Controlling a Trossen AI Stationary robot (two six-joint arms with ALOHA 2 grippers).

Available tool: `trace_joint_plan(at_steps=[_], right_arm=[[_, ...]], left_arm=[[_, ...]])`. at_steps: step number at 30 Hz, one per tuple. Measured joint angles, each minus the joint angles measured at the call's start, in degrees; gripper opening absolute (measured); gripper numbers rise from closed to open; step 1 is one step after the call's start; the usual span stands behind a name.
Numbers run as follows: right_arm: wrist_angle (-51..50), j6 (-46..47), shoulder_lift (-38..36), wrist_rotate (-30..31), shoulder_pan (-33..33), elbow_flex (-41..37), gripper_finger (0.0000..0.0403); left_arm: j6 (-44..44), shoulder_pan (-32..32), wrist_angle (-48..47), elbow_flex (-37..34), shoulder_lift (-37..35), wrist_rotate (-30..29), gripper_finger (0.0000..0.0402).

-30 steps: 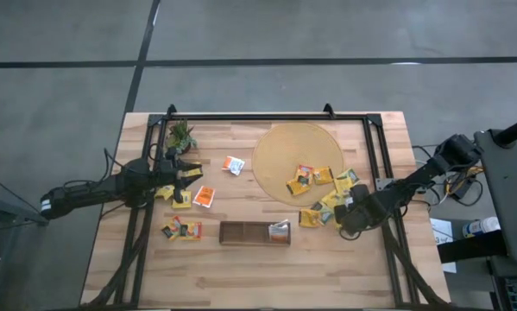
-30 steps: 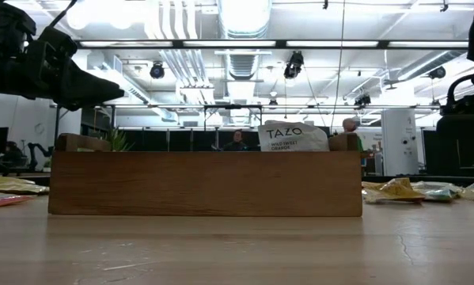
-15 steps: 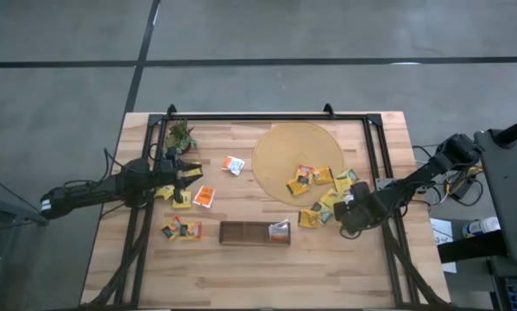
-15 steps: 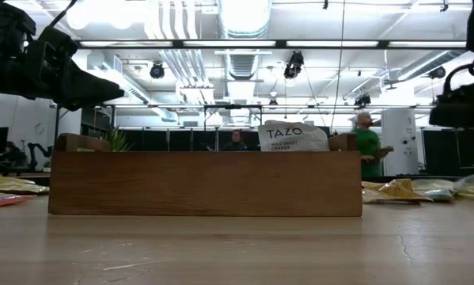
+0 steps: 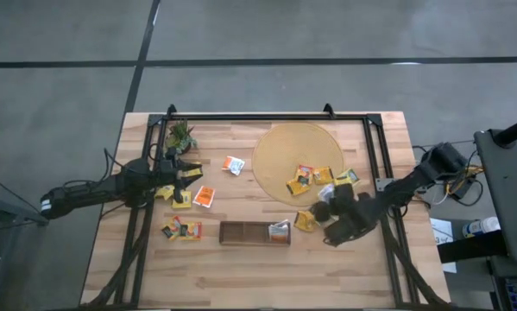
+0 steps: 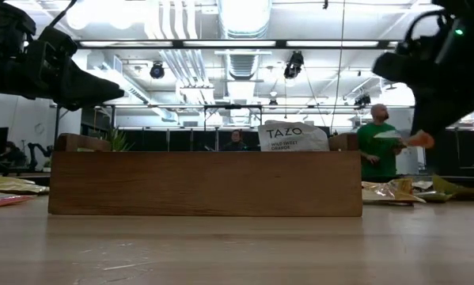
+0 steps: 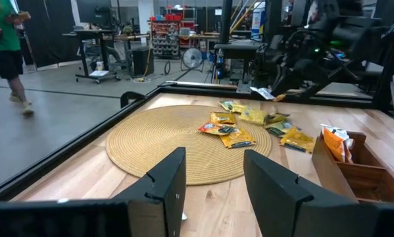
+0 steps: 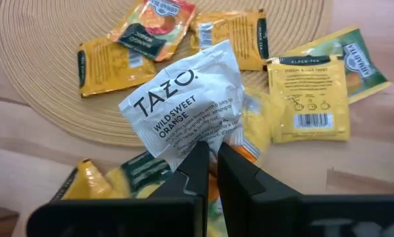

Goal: Pick & Place Tea
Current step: Put the white tea bag into the right section of the wooden organizer

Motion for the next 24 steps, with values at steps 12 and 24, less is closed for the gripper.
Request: trace_joint_plan(at_steps=[12, 24], right_arm=[[-12.06, 9.47, 20.0, 0.98, 2.85, 25.02, 0.0015], [-12.08, 11.59, 34.55, 12.76, 5.78, 46.64, 0.0015]], left_arm=[[0.01, -0.02, 0.0, 0.0, 0.0, 0.0, 0.0147], [0.0, -0.02, 0.02, 0.0, 0.0, 0.0, 0.0147]])
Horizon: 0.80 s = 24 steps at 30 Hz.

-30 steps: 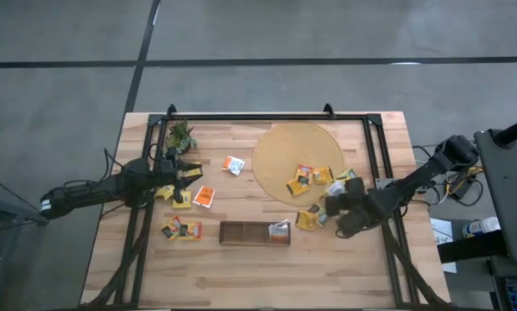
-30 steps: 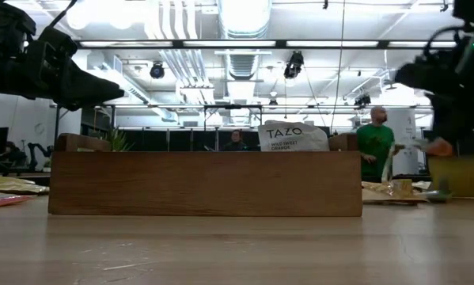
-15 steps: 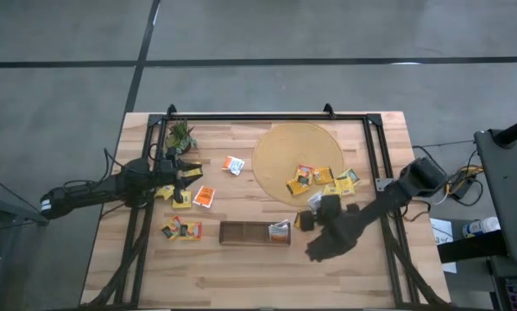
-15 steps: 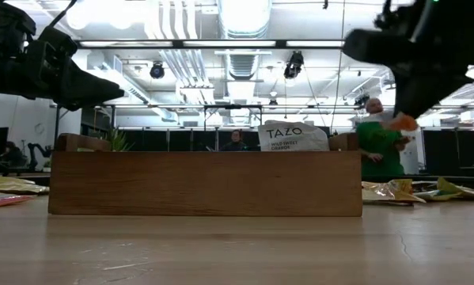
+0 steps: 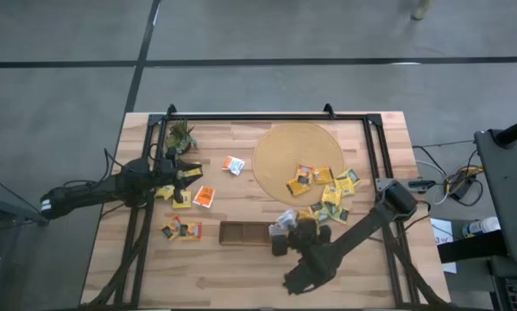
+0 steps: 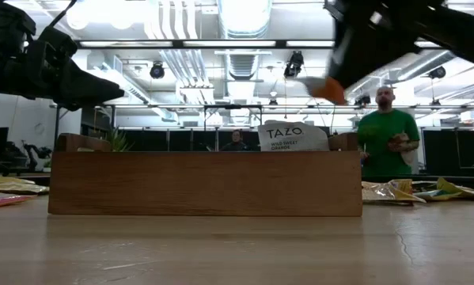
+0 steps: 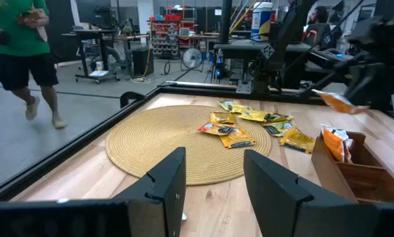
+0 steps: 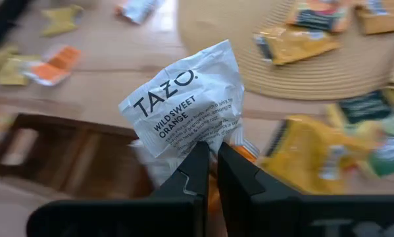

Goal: Pick & Place Tea
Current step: Put the white tea bag into the right section of the wooden organizer

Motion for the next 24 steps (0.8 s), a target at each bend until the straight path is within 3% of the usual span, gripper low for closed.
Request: trace_joint_plan(at_steps=[15, 24], right_arm=[[-5.36, 0.98, 15.74, 10.26, 0.63, 23.62, 0.0015], [-7.94, 1.62, 18.24, 12.87, 0.02, 26.84, 0.0013]], left_arm=[[-0.01, 0.01, 0.0, 0.0, 0.0, 0.0, 0.0147], [-0.01, 0.02, -0.02, 0.0, 0.0, 0.0, 0.0147]])
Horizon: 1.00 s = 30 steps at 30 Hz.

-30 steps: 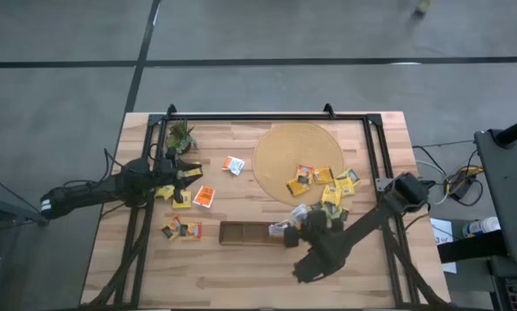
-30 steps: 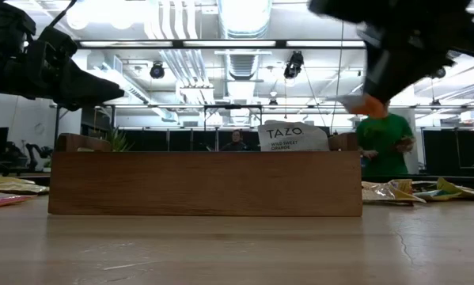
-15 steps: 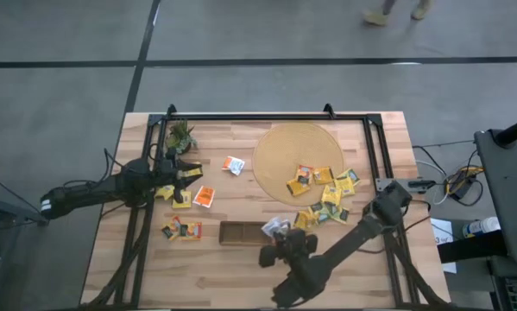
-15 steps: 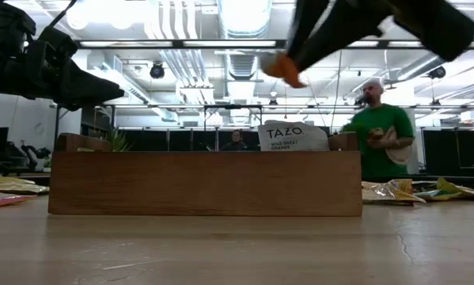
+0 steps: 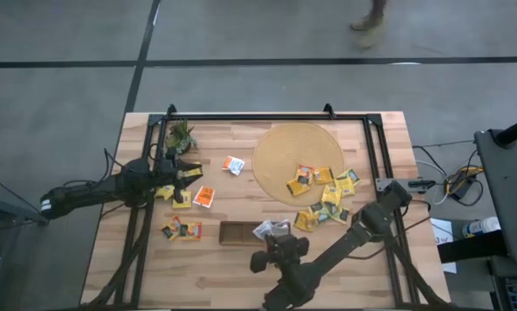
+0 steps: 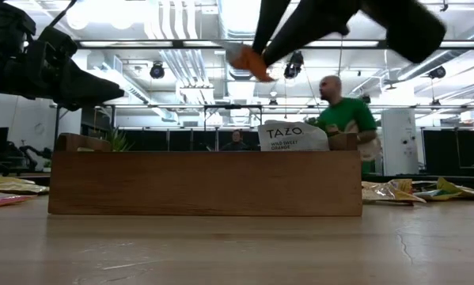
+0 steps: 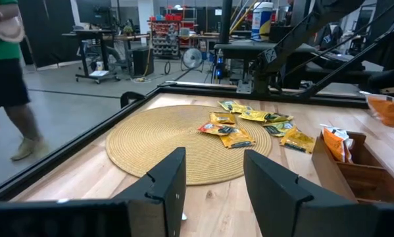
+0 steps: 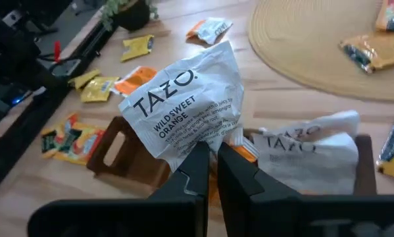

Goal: Pick & Place Tea
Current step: Put the white tea bag into the right section of the wooden organizer

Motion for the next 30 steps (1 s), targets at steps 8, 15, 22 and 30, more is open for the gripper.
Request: trace_joint_plan(at_steps=[8, 15, 22, 30], right_arm=[[-1.39, 0.14, -0.38, 12.48, -0.32, 0.56, 0.0012], [-2.56, -1.18, -0.6, 17.64, 1.11, 3.42, 0.0011], [-2.51, -3.81, -0.65, 18.74, 0.76, 4.33, 0.0011], [-5.09, -4.61, -0.65, 17.94, 0.09, 6.29, 0.0011]], left_arm=[[0.0, -0.02, 0.02, 0.0, 0.0, 0.0, 0.0147], [0.01, -0.02, 0.01, 0.0, 0.0, 0.0, 0.0147], [0.02, 0.0, 0.0, 0.0, 0.0, 0.0, 0.0147], [0.02, -0.01, 0.02, 0.0, 0.0, 0.0, 0.0147]])
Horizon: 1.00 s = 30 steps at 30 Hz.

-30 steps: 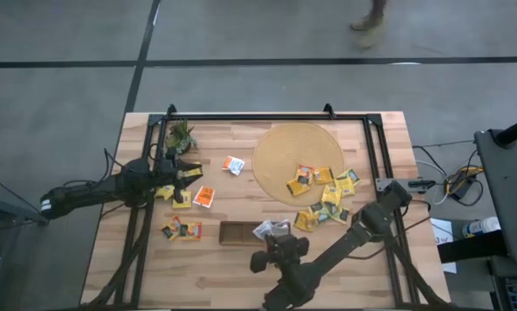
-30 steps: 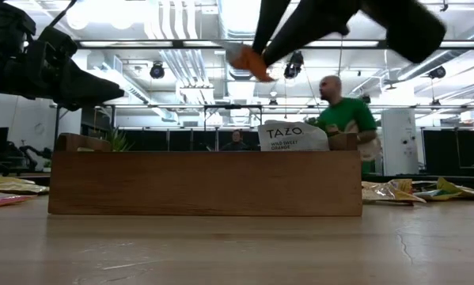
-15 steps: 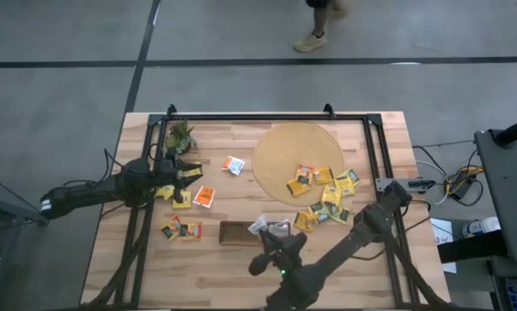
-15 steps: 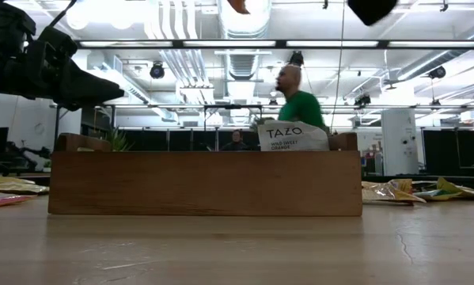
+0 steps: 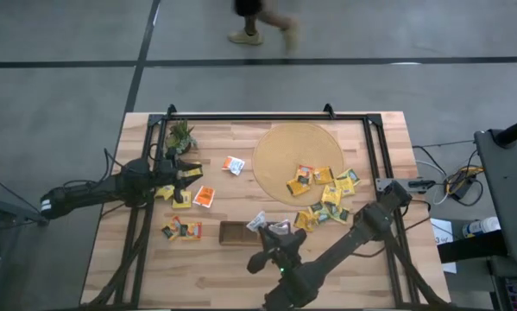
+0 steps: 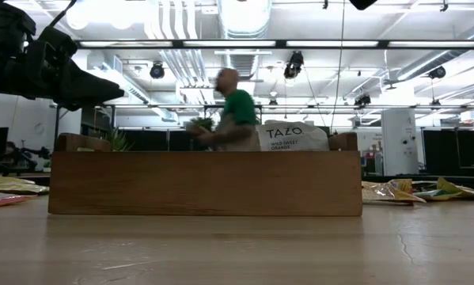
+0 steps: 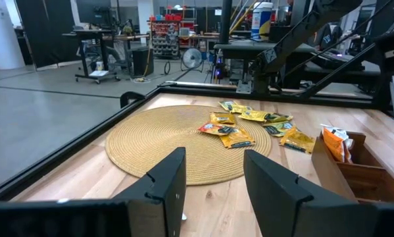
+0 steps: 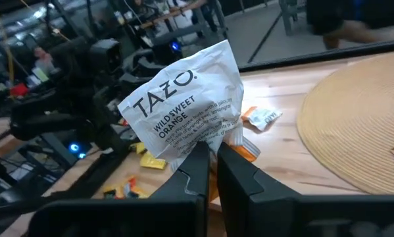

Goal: Pick & Place Tea
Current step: Put the white tea bag into the right section of the wooden organizer

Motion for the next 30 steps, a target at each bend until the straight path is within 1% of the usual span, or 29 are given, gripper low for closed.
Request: trace_joint_plan(at_steps=[4, 11, 16, 19, 22, 26, 30], right_arm=[[-0.2, -0.02, 0.0, -1.54, -1.03, 0.04, 0.0011], [-0.69, 0.3, 0.0, -2.44, -1.39, 0.04, 0.0011], [-2.02, 2.92, 0.0, -8.57, -1.72, -0.45, 0.0011], [-2.04, 3.84, 0.69, -9.07, -1.96, -0.31, 0.0011], [-1.97, 5.16, 1.72, -11.98, -2.15, 0.09, 0.0011], [-1.95, 7.14, 2.67, -14.39, -2.0, 0.19, 0.0011], [-1.94, 7.36, 2.67, -14.77, -1.57, 0.39, 0.0011]], left_arm=[[-0.01, -0.01, 0.0, 0.0, 0.0, 0.0, 0.0147], [-0.01, -0.01, -0.02, 0.0, 0.0, 0.0, 0.0147], [0.0, -0.01, 0.0, 0.0, 0.0, 0.0, 0.0147], [-0.02, -0.01, 0.0, 0.0, 0.0, 0.0, 0.0147], [0.0, 0.01, 0.0, 0.0, 0.0, 0.0, 0.0147], [-0.01, 0.01, -0.02, 0.0, 0.02, 0.0, 0.0147], [-0.01, 0.0, -0.02, 0.0, 0.02, 0.0, 0.0147]])
